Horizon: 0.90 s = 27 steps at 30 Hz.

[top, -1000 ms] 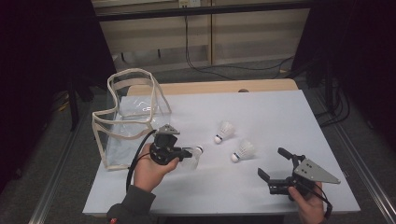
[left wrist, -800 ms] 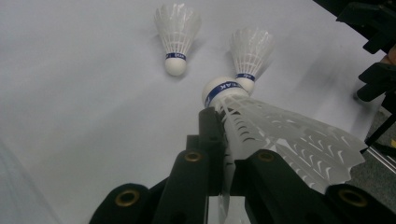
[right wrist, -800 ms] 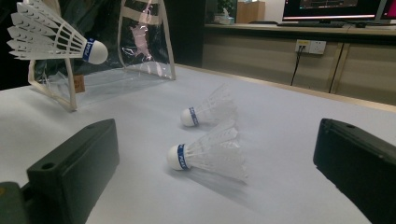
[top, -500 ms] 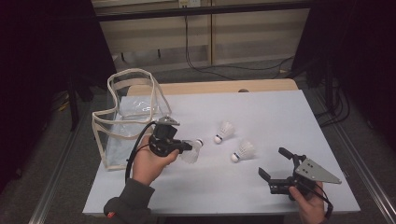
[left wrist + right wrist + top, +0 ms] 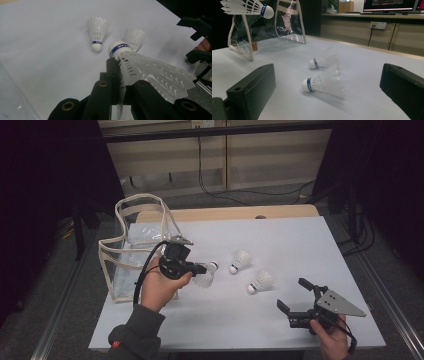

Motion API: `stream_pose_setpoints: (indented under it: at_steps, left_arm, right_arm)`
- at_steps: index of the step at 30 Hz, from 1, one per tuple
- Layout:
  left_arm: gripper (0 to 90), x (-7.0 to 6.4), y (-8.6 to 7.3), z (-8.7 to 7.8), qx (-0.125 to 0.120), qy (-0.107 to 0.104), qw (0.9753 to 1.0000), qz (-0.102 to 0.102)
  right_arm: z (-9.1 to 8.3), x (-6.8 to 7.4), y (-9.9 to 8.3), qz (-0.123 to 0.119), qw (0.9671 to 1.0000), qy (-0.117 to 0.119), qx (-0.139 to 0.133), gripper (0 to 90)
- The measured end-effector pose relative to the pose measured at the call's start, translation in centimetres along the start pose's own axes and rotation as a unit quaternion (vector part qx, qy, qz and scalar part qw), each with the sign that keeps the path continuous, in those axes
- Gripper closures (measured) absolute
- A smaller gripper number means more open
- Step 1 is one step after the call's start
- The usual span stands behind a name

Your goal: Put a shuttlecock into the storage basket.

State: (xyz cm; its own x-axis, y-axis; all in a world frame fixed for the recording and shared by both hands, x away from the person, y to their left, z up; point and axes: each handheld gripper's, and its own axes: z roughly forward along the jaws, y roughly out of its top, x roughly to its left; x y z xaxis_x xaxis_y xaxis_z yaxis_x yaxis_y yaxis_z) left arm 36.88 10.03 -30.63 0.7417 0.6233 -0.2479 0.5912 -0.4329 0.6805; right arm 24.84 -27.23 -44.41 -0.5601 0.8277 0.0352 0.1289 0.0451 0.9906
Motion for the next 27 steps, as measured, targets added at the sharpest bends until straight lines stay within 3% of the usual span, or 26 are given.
stream_pose_setpoints:
  at_steps: [27]
  left_arm:
    - [88.7,1.4,2.7,-0.9,0.001,0.012,0.9996,-0.025]
  right_arm:
    - [-0.1,0.0,0.0,0.000,1.0000,-0.001,-0.001,0.2]
